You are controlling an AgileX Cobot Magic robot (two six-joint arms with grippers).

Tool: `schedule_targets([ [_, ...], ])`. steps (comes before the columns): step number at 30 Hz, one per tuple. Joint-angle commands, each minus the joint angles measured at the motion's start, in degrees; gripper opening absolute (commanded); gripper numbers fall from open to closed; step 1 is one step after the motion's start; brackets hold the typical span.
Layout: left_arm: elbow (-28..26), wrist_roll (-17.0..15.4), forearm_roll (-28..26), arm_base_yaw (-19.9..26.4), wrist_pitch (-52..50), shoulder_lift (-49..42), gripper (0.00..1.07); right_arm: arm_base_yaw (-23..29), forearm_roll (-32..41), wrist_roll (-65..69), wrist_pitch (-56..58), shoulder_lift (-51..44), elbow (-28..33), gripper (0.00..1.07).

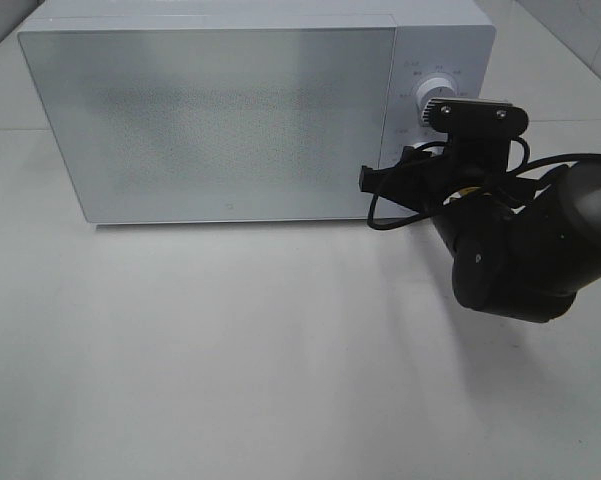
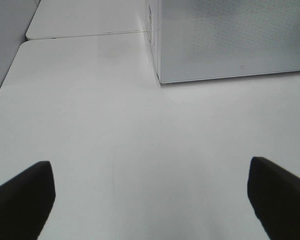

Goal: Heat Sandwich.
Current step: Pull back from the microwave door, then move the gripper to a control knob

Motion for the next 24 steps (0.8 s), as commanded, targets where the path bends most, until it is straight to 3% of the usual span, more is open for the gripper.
schedule_targets([
  [1,0.06,-0.34,-0.23,-0.57,-0.29,-1.55,1.03,0.11,-0.29,6.70,-1.78,0.11,-0.63,0.18],
  [24,0.06,-0.34,-0.23,-0.57,-0.29,-1.55,1.03,-1.38,0.69,31.57,-2.98,0.11,-0.63,0.19],
])
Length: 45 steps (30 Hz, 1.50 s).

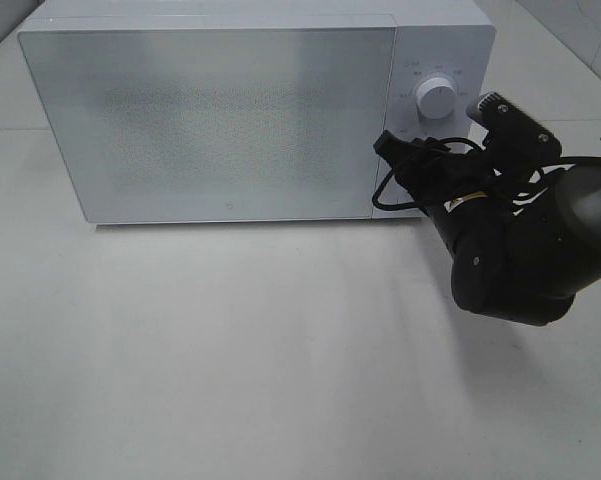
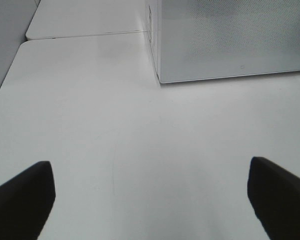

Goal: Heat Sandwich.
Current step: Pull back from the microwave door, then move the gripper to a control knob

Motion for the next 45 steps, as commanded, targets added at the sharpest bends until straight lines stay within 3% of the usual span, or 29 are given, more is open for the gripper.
schedule_targets([
  [1,0.06,-0.34,-0.23,-0.57,-0.29,-1.55,1.03,-1.43,-0.17,5.16,-1.55,-0.34,-0.63,0.19],
  [26,0.06,-0.34,-0.17,-0.57,-0.29,-1.55,1.03,-1.95,-0.63,40.85,0.06,-0.34,-0.63,0.19],
  [45,0.06,-0.34,-0.17,-0.57,-0.29,-1.55,1.03,-1.95,-0.74,58.67,0.06,-0.34,-0.63,0.20],
])
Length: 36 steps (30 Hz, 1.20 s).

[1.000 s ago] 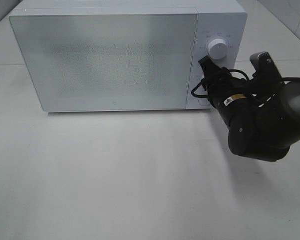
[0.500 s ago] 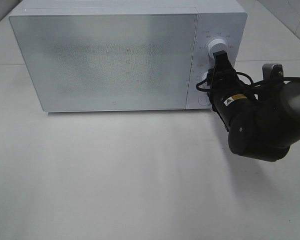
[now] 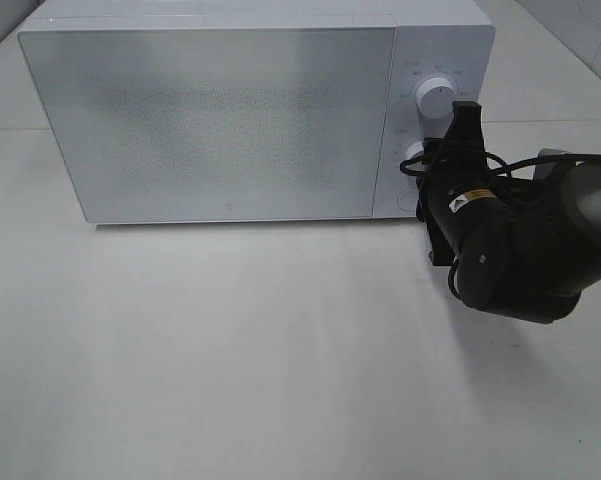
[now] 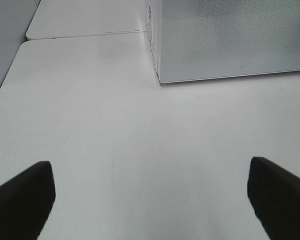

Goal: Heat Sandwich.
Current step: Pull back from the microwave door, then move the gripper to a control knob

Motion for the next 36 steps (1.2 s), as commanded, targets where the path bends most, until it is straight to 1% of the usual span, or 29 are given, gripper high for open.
schedule_targets([
  [1,0.06,-0.34,-0.17,-0.57,-0.29,-1.55,1.03,-0.74,0.00,1.95,-1.38,-0.34,-0.86,0.20],
  [11,0.06,-0.34,-0.17,-0.57,-0.29,-1.55,1.03,-0.74,-0.92,0.57,-1.66,-0.34,-0.86,0.22],
  [14,0.06,-0.34,-0.17,-0.57,-0.29,-1.55,1.03,-0.74,-1.09,0.34,-1.66,-0.34,-0.86,0.27],
  [15,0.06,-0.34,-0.17,-0.57,-0.29,-1.55,1.03,-0.74,-1.09,0.34,-1.66,-0.34,-0.86,0.27],
  [16,0.06,-0.34,-0.17,-0.57,-0.29,-1.55,1.03,-0.74,-1.09,0.34,-1.66,-0.34,-0.86,0.32],
  [18,0.06,-0.34,-0.17,-0.57,-0.29,-1.55,1.03,-0.74,-1.09,0.34,-1.66,-0.34,-0.86,0.38],
  [19,0.06,-0.34,-0.17,-0.57,-0.29,-1.55,1.03,-0.74,-1.09,0.34,-1.66,-0.34,-0.86,0.38],
  [20,0.06,-0.34,-0.17,-0.57,-0.29,-1.55,1.03,-0.74,-1.09,0.34,-1.66,-0.34,-0.80,0.40],
  [21,0.06,-0.34,-0.17,-0.57,-0.29,-1.55,1.03,-0.74,-1.09,0.34,-1.66,-0.34,-0.80,0.46],
  [23,0.06,-0.34,-0.17,-0.57,-0.29,-1.55,1.03,-0.74,-1.55,-0.06,-1.95,-0.34,-0.80,0.51],
  [24,0.06,-0.34,-0.17,-0.57,-0.29,-1.55,1.03,-0.74,-1.55,-0.06,-1.95,-0.34,-0.80,0.51],
  [25,0.06,-0.34,-0.17,-0.57,-0.29,-1.55,1.03,-0.74,-1.83,-0.46,-2.23,-0.52,-0.52,0.57],
  [27,0.06,-0.34,-0.17,-0.57,-0.29,-1.55,1.03,-0.74,-2.06,-0.92,-3.09,-0.52,0.11,0.65],
  [28,0.06,-0.34,-0.17,-0.57,-0.29,-1.55,1.03,-0.74,-2.52,-0.92,-3.09,-0.52,0.86,0.72],
  [29,0.06,-0.34,-0.17,-0.57,-0.29,-1.55,1.03,-0.74,-2.52,-0.92,-3.09,-0.52,0.86,0.72],
  [32,0.06,-0.34,-0.17,-0.57,-0.29,-1.55,1.03,-0.74,-4.35,-0.52,-2.86,-1.32,2.18,0.77],
  [36,0.06,-0.34,-0.17,-0.57,-0.29,-1.55,1.03,-0.74,-5.10,-1.32,-2.41,-3.32,4.24,0.76],
])
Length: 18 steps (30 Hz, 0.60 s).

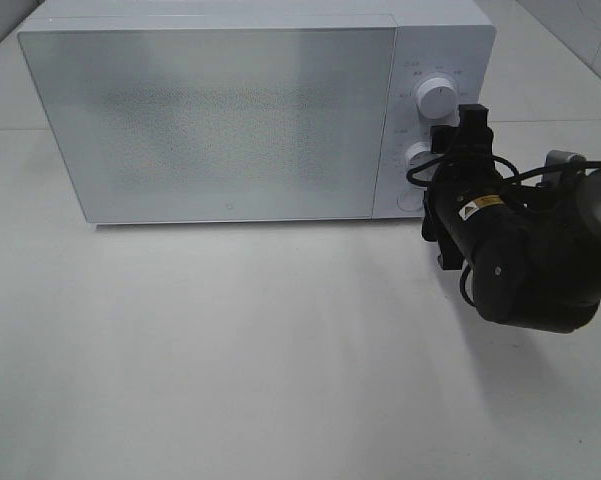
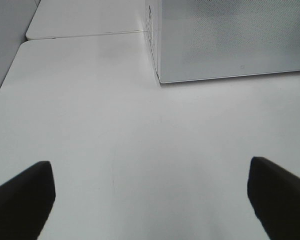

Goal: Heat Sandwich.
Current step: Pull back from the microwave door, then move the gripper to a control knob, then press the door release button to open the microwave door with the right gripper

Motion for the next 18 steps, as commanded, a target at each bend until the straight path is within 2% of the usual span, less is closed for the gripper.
schedule_targets([
  [1,0.06,-0.34,-0.17,-0.57,-0.29,-1.55,1.03,-0.11,-1.20,-1.38,-0.23,-1.78,0.63,0.76],
  [10,0.06,-0.34,-0.17,-0.57,-0.29,-1.55,1.03,-0.11,-5.04,-8.94,11.75,-12.72,10.08,0.76],
  [13,0.06,-0.34,-0.17,-0.57,-0.29,-1.55,1.03,-0.11,-6.59,-12.32,15.13,-15.24,11.17,0.76],
  [18,0.06,-0.34,-0.17,-0.57,-0.29,-1.55,1.03,-0.11,-10.37,-23.20,28.19,-22.00,11.97,0.76],
])
